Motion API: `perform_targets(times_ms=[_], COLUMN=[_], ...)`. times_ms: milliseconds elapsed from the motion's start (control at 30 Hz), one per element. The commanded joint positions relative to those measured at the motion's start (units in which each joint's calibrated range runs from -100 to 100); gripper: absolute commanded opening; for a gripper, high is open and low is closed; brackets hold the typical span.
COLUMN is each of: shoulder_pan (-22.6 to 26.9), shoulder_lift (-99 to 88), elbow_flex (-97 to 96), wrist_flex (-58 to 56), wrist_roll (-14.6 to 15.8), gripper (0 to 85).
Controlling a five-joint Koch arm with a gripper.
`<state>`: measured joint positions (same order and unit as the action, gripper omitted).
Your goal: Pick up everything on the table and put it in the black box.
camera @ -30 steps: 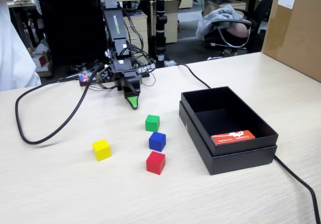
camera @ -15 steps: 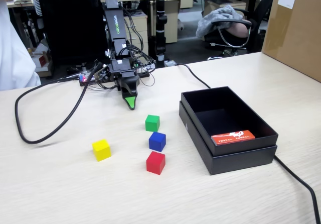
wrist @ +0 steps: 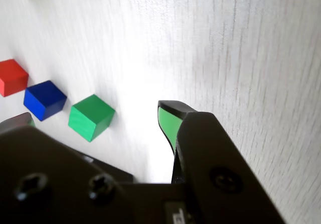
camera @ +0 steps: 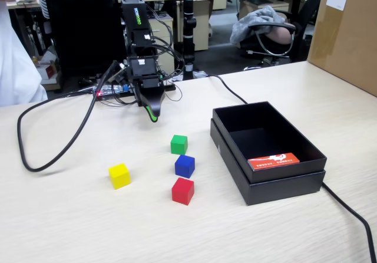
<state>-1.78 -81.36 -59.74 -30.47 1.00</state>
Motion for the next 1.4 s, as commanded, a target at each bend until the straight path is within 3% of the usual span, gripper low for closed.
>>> perform_targets(times_ms=[0, 133, 533, 1167, 1367], shoulder_pan=[-0.73, -2.93, -9.13, -10.89, -10.45], shoulder_lift=[10.85, 28.52, 62.02, 90.71, 96.45], elbow_flex=[13.69, 32.82, 65.18, 83.5, 89.21], wrist_flex=[-9.66, -21.58, -26.68, -26.85, -32.47], wrist_roll=[0.15, -0.49, -3.61, -4.88, -4.88], gripper=[47.9, 48.1, 48.0, 47.5, 45.1])
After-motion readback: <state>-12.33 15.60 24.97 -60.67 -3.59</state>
